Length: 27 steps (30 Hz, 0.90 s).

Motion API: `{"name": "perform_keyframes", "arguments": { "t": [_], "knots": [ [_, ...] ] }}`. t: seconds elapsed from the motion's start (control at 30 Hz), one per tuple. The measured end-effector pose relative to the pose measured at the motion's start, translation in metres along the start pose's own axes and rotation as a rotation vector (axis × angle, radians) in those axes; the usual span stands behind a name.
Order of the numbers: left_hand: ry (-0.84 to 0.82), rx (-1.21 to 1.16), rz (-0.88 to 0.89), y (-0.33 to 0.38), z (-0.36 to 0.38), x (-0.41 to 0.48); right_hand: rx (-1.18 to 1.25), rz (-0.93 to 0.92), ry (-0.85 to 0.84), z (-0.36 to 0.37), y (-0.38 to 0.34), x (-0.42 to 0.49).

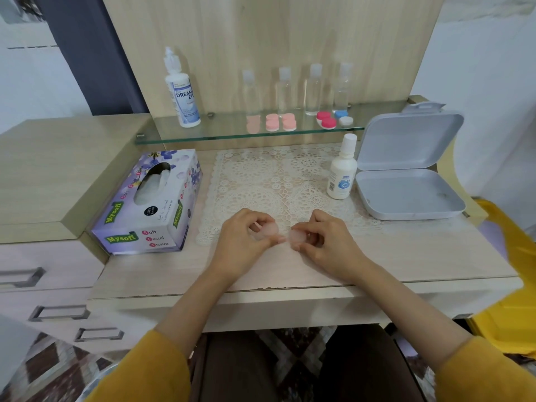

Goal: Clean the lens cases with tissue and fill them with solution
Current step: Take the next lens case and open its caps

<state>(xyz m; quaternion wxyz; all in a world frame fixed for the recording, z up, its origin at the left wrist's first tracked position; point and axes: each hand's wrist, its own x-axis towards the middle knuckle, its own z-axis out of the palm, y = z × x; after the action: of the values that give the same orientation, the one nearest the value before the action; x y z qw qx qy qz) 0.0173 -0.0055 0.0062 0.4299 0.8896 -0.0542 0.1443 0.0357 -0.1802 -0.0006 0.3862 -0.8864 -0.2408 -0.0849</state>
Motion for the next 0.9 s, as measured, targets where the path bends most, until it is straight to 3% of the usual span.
{"name": "perform_keyframes", "arguments": {
  "t": [0.13, 0.37, 0.9],
  "knots": [
    [-0.071, 0.110, -0.051, -0.014, -0.015, -0.005, 0.002, 0.006, -0.005, 0.000, 0.001, 0.000],
    [-0.156, 0.167, 0.014, -0.013, -0.010, -0.005, 0.006, 0.010, 0.005, 0.000, -0.002, 0.000],
    [-0.127, 0.140, 0.112, -0.011, 0.004, 0.001, -0.109, 0.094, -0.141, -0.011, -0.011, 0.013]
  ]
}}
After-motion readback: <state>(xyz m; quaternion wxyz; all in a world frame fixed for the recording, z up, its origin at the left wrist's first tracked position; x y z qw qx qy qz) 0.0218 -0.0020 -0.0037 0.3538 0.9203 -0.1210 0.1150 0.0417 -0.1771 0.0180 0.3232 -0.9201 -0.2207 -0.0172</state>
